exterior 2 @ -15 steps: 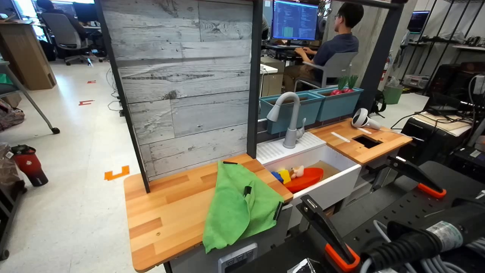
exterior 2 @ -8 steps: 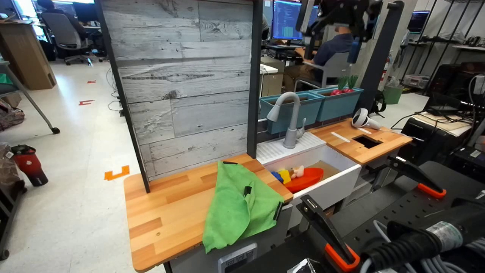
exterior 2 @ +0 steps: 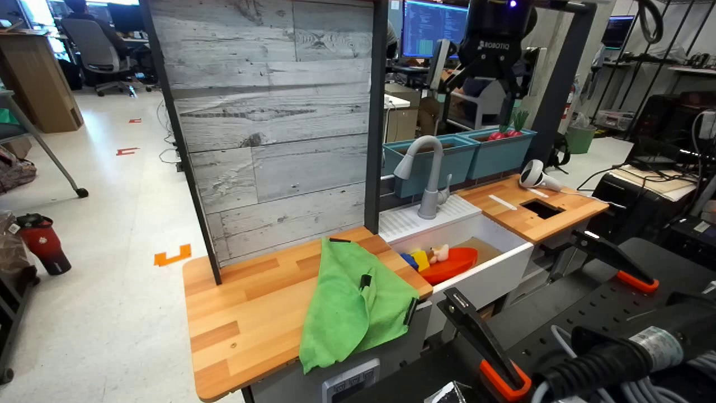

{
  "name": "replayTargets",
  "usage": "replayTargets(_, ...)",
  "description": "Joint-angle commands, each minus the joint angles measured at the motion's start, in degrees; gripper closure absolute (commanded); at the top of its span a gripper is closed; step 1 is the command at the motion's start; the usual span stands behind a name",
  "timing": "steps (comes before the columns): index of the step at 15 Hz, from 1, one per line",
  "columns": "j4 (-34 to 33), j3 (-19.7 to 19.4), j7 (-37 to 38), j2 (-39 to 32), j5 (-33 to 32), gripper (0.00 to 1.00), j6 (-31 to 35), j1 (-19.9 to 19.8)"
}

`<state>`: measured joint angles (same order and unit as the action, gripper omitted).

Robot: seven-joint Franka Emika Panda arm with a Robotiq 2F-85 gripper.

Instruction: Fold the green towel.

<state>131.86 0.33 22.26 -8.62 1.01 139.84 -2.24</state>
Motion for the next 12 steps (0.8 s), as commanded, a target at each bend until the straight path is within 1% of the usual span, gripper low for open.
replayTargets(1, -0.13, -1.11, -0.20, 0.02, 0.26, 0.00, -0.16, 1.09)
replayTargets(2, -0.13, -1.11, -0.18, 0.02, 0.26, 0.00, -0.16, 1.09)
replayTargets(3, -0.50, -1.20, 0.55, -1.15, -0.82, 0.00, 1.37, 1.45)
replayTargets(5, -1.95, -1.17, 1.42, -4.36, -2.26, 0.00, 2.25, 2.25)
replayTargets(8, -4.95, -1.80, 2.18, -10.82, -7.52, 0.00, 3.21, 4.46)
replayTargets(10, -7.64, -2.89, 2.43, -15.66, -10.82, 0.00, 5.01, 6.26)
replayTargets(12, -10.85, -3.95, 1.84, -20.29, -12.19, 0.00, 6.30, 7.91)
